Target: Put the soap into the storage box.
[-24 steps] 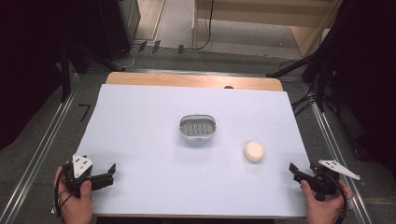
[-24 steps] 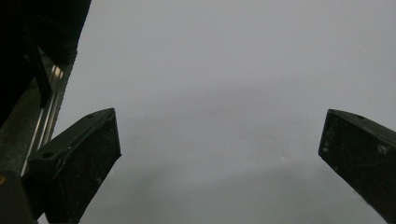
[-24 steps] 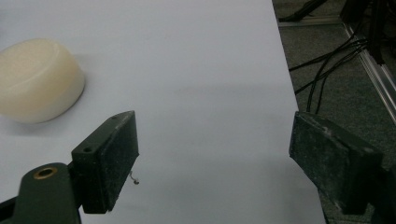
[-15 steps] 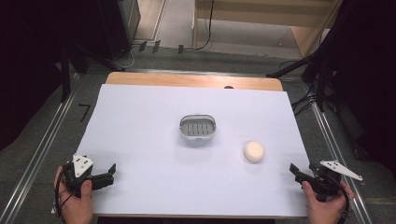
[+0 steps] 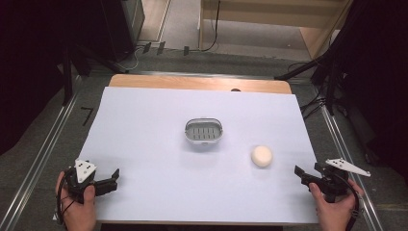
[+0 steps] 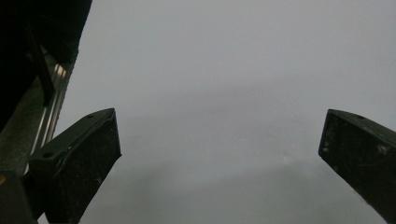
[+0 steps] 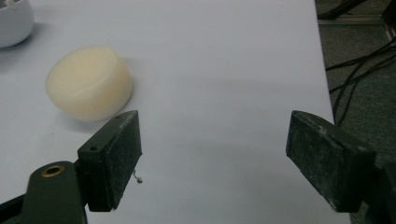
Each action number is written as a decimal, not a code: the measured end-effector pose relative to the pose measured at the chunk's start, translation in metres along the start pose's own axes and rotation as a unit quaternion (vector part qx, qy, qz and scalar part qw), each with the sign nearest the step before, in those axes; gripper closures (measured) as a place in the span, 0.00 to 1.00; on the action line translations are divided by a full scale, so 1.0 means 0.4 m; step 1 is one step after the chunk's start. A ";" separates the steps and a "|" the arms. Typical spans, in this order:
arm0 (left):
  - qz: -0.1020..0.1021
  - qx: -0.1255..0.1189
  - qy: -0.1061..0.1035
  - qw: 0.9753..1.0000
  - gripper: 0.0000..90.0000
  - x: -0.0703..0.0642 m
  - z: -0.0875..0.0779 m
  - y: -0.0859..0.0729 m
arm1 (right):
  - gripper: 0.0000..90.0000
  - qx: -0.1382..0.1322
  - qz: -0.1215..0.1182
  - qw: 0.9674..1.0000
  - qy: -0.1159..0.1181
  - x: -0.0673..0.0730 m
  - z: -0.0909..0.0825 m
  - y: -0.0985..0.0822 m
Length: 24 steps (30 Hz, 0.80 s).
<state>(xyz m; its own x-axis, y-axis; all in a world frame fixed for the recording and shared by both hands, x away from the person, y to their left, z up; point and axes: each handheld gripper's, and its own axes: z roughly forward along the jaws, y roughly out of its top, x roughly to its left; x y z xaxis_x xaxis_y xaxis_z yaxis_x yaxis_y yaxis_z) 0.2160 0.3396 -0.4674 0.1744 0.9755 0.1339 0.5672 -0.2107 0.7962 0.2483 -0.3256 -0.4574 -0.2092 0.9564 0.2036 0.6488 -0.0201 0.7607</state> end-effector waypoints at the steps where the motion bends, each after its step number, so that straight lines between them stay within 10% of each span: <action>1: 0.000 0.000 0.000 1.000 0.00 0.000 0.000 0.000 | 0.21 0.000 0.000 1.000 0.000 0.000 0.000 0.000; 24: 0.002 -0.010 0.005 1.000 0.00 -0.002 -0.005 -0.002 | 0.18 0.045 -0.037 0.997 0.042 0.064 0.031 0.073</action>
<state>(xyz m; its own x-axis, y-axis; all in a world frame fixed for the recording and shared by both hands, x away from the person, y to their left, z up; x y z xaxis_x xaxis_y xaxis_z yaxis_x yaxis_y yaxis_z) 0.2138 0.3392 -0.4671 0.1688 0.9754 0.1419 0.5498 -0.2126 0.8078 0.2709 -0.2979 -0.4377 -0.3171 0.9263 0.2034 0.6920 0.0793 0.7175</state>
